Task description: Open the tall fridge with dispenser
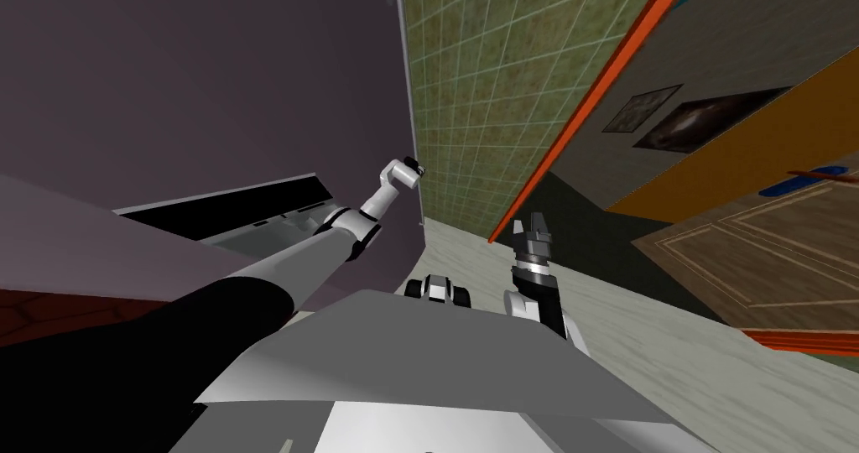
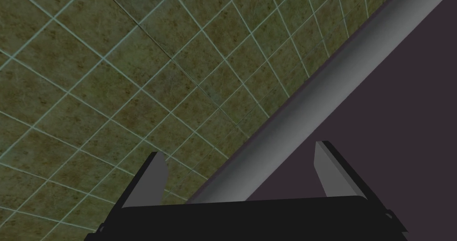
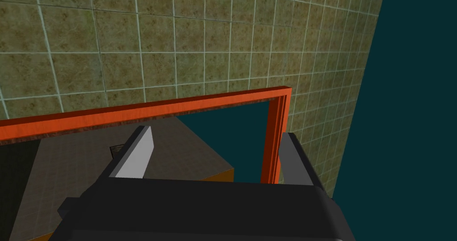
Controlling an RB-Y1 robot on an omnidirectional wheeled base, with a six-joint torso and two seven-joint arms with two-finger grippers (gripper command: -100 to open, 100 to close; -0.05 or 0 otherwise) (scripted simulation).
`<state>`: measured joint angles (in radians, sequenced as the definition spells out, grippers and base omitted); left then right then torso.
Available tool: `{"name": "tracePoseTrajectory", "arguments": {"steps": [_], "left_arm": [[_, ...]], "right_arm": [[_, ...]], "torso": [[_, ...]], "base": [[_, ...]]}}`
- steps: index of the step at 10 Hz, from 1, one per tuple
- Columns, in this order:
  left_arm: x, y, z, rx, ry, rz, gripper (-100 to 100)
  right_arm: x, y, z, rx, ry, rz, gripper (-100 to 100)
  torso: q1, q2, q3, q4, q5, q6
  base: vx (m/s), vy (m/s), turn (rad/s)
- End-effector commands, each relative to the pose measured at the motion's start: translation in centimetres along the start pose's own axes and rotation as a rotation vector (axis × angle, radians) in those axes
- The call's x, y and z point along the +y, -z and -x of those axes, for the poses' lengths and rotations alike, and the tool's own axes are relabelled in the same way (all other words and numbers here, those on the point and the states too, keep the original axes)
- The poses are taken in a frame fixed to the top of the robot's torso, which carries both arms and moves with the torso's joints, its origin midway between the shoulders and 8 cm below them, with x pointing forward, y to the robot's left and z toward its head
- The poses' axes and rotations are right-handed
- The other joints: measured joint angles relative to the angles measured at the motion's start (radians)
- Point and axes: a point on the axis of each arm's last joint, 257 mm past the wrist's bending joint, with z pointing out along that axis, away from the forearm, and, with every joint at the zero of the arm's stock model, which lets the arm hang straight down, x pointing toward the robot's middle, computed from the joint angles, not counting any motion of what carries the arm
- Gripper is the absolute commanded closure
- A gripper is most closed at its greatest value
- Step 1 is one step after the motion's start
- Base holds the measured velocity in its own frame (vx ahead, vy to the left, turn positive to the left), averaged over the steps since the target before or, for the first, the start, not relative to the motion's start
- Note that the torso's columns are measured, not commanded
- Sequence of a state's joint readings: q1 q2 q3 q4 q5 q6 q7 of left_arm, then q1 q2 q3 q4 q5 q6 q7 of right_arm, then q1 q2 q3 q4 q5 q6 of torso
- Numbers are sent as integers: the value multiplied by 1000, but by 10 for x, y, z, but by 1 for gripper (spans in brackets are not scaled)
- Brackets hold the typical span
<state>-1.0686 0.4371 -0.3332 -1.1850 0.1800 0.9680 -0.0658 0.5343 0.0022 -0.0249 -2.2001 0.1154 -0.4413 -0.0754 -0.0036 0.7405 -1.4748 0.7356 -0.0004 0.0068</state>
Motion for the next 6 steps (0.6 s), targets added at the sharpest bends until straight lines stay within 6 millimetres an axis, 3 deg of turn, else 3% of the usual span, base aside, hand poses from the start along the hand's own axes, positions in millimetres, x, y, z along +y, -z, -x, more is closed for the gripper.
{"name": "tracePoseTrajectory", "arguments": {"steps": [1,2,4,5,6], "left_arm": [[37,-10,49,-32,16,28,-100],[47,-12,57,-44,18,49,-100],[82,-17,105,-88,38,81,-100],[86,-17,108,-91,39,88,-100],[105,-17,133,-116,52,105,-100]], "right_arm": [[0,0,0,0,0,0,0],[0,0,0,0,0,0,0],[0,0,0,0,0,0,0],[0,0,0,0,0,0,0],[0,0,0,0,0,0,0]], "torso": [[-4,-2,-1,-1,-1,0],[-4,-4,-2,0,-1,-1],[3,-8,-5,1,0,-5],[3,-8,-5,0,1,-3],[4,-9,-6,-1,1,-4]], "base": [[-113,-61,-365],[-86,-55,-137],[-56,-69,-243],[-41,-42,-121],[-41,-40,-237]]}}
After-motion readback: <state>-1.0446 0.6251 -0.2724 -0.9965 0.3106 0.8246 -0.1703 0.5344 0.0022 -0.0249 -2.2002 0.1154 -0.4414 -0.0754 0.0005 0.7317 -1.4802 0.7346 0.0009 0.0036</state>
